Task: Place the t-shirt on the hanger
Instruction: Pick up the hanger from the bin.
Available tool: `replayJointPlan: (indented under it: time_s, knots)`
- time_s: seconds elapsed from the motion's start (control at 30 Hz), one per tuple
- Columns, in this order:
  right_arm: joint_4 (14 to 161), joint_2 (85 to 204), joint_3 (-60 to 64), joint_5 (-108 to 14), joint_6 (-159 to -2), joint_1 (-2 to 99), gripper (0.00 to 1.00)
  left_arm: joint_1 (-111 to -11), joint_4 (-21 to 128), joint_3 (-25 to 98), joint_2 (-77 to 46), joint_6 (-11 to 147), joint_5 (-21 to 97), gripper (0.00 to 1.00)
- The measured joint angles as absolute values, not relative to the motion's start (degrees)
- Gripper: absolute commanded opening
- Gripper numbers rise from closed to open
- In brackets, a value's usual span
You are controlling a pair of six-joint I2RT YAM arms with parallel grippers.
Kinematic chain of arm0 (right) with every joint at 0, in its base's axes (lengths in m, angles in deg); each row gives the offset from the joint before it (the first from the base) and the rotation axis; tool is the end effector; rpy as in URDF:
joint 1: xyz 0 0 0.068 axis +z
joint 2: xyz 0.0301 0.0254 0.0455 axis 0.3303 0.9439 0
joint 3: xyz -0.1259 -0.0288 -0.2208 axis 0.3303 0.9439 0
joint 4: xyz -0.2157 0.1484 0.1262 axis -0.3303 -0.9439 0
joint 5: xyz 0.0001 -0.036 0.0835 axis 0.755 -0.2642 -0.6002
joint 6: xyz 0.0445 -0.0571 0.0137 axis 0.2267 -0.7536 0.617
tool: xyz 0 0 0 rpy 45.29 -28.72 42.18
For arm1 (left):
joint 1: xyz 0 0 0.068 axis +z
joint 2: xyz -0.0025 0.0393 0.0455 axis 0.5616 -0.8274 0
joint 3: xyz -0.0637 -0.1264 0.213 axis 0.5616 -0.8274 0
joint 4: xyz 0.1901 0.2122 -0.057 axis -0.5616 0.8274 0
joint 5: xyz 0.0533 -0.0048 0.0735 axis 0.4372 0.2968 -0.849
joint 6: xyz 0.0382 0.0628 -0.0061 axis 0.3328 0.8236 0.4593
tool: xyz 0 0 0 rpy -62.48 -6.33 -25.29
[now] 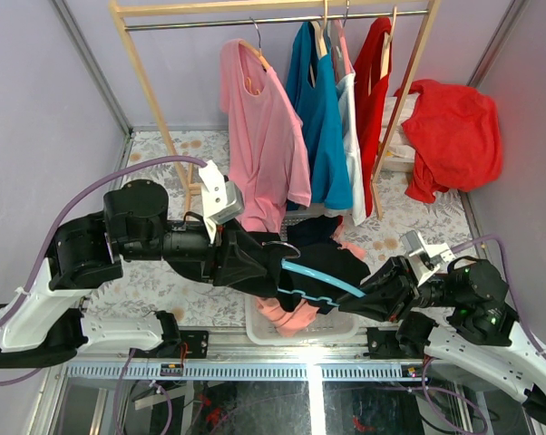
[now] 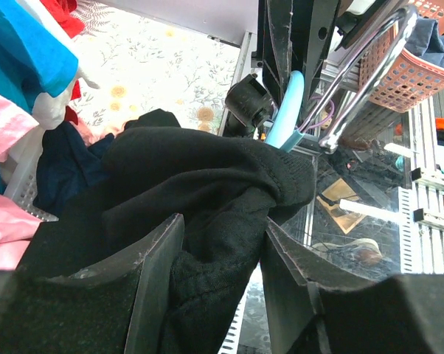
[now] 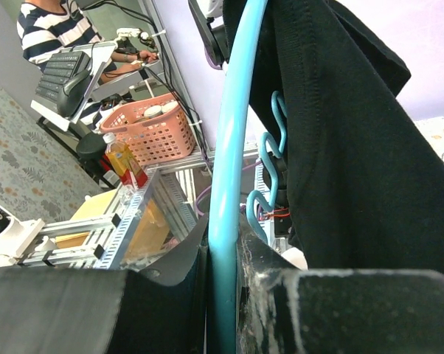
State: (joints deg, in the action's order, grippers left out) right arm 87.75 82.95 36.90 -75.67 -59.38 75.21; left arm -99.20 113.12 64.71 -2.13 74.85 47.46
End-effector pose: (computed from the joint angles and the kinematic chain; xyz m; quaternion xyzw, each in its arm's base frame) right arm 0.0473 0.1348 0.3956 -0.3782 0.4605 0.6543 0.4655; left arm 0.0707 -0.1964 0.5077 0.4787 0.6504 -0.4343 0.3991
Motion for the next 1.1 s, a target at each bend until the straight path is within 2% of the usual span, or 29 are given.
replayJointPlan:
  time_s: [0.1,0.23,0.57,0.67,0.77,0.93,1.03,1.1]
  knots:
    - [88.3,83.3,36.9,-75.9,-59.2,75.2,0.00,-99.0,113.1,64.7,-2.0,74.8,47.5,0.31]
    - [88.5,83.3,37.0,-76.2,-59.1,75.2,0.00,-99.0,113.1,64.7,-2.0,74.8,47.5,0.41]
    - [89.6,85.6,37.1,-76.3,-58.8,75.2,0.00,-99.1,111.9,64.2,-3.0,74.8,49.3,0.51]
    - [89.9,86.6,37.5,-76.0,-58.8,75.2,0.00,-99.1,111.7,63.6,-3.9,74.8,49.8,0.42]
    - [89.9,86.6,37.9,-76.3,-58.8,75.2,0.00,-99.0,111.9,63.2,-4.4,74.9,49.8,0.21]
    - [90.0,86.6,37.9,-76.5,-58.8,75.2,0.00,-99.0,111.7,62.9,-4.4,74.9,49.8,0.01]
    - [90.0,86.7,37.9,-76.5,-58.8,75.2,0.02,-99.0,111.7,62.9,-4.4,74.9,49.8,0.00]
    - [90.0,86.9,37.9,-76.3,-58.9,75.2,0.10,-99.0,111.7,62.9,-4.3,74.9,49.5,0.00]
